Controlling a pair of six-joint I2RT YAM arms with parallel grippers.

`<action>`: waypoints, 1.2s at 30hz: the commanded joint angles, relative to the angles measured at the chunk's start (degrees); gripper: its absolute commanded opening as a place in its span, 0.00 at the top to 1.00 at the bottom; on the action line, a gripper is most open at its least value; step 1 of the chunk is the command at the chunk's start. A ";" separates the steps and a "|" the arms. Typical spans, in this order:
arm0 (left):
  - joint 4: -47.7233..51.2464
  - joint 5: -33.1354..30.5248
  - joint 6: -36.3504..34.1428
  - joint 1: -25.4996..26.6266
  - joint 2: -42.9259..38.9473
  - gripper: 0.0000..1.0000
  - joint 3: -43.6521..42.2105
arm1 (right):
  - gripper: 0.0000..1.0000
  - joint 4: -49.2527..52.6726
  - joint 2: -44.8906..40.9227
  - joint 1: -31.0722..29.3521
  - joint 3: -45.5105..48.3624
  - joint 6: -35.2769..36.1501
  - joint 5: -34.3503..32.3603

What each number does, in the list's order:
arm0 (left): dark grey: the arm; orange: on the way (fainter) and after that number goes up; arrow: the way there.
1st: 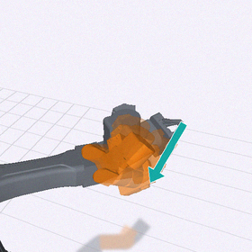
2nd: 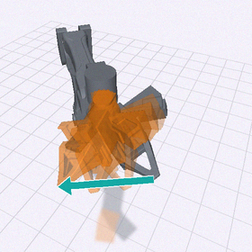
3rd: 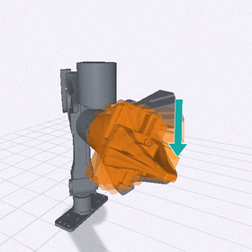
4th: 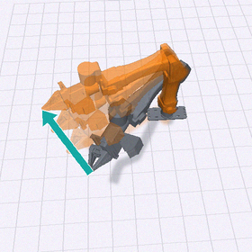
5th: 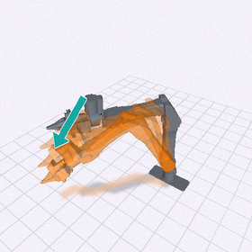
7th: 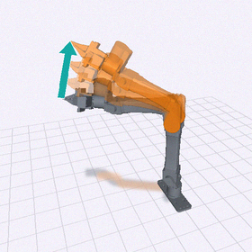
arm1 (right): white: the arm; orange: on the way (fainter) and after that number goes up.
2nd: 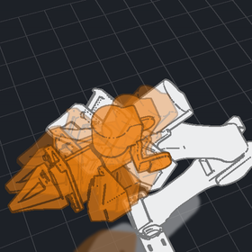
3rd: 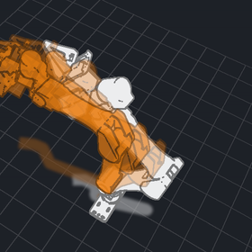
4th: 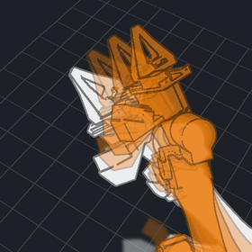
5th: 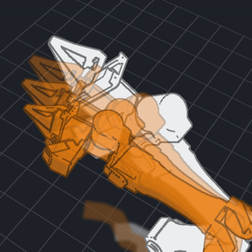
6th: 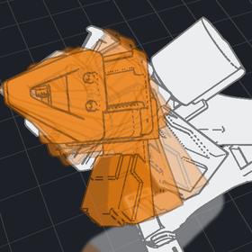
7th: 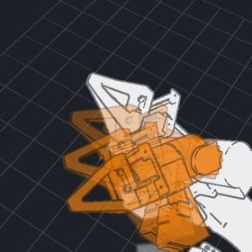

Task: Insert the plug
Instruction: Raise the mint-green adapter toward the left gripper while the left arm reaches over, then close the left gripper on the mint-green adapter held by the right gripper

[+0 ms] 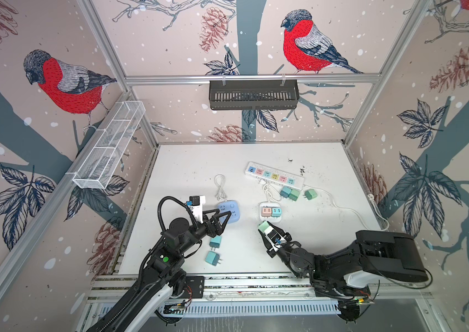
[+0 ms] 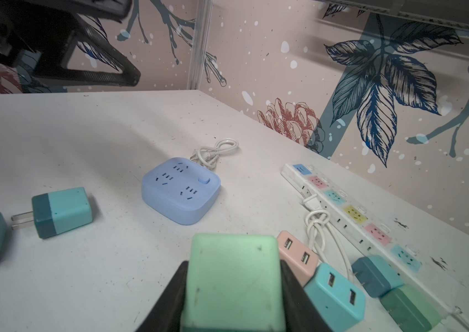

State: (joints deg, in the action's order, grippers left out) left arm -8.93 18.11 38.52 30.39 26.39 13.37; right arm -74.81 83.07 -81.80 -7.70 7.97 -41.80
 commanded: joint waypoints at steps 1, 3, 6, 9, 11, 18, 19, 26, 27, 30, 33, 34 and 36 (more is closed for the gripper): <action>-3.46 2.19 0.07 1.52 0.61 0.21 1.03 | 1.00 -7.77 -0.54 -0.33 1.64 2.01 0.48; -4.40 2.22 -0.58 3.29 1.39 0.21 1.59 | 1.00 -11.86 -0.54 -0.12 3.44 3.33 1.10; -4.66 1.13 -1.79 7.17 3.64 0.21 3.22 | 1.00 -14.84 0.01 -0.14 4.82 4.86 2.85; -5.31 -1.75 -2.86 11.91 6.49 0.22 4.50 | 1.00 -12.36 0.07 -0.11 4.13 5.36 4.95; -6.07 -4.14 -3.32 15.44 8.70 0.24 5.08 | 1.00 -12.80 -0.16 -0.21 4.32 5.10 5.75; -8.39 -8.38 -3.94 23.86 15.08 0.27 6.55 | 1.00 -11.60 -3.56 -0.20 5.73 5.13 8.58; -8.59 -8.72 -4.14 24.74 15.78 0.27 6.91 | 1.00 -11.95 -3.35 -0.12 5.90 5.27 8.49; -9.44 -8.88 -5.51 27.65 22.04 0.28 9.79 | 1.00 -12.29 -2.16 -0.29 5.48 5.48 8.14; -9.54 -8.79 -5.45 27.66 23.04 0.29 9.92 | 1.00 -12.29 -2.42 -0.30 5.57 5.35 8.27; -10.26 -8.68 -5.53 27.79 25.41 0.30 10.01 | 1.00 -11.93 -3.77 -0.40 6.29 4.88 8.47; -10.86 -8.64 -5.65 27.88 27.06 0.30 10.15 | 1.00 -10.55 -5.30 -0.38 6.39 4.60 9.17; -11.16 -8.38 -5.78 27.88 27.59 0.30 10.25 | 1.00 -10.59 -5.24 -0.33 6.42 4.72 9.12; -10.84 -8.11 -6.05 27.87 28.72 0.30 10.91 | 1.00 -11.62 -4.54 0.01 6.43 4.95 9.17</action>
State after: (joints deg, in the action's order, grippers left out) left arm -16.40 9.91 33.41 58.04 54.30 23.33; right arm -84.64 78.22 -82.06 -1.28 13.21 -33.15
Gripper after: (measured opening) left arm 0.699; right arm 0.437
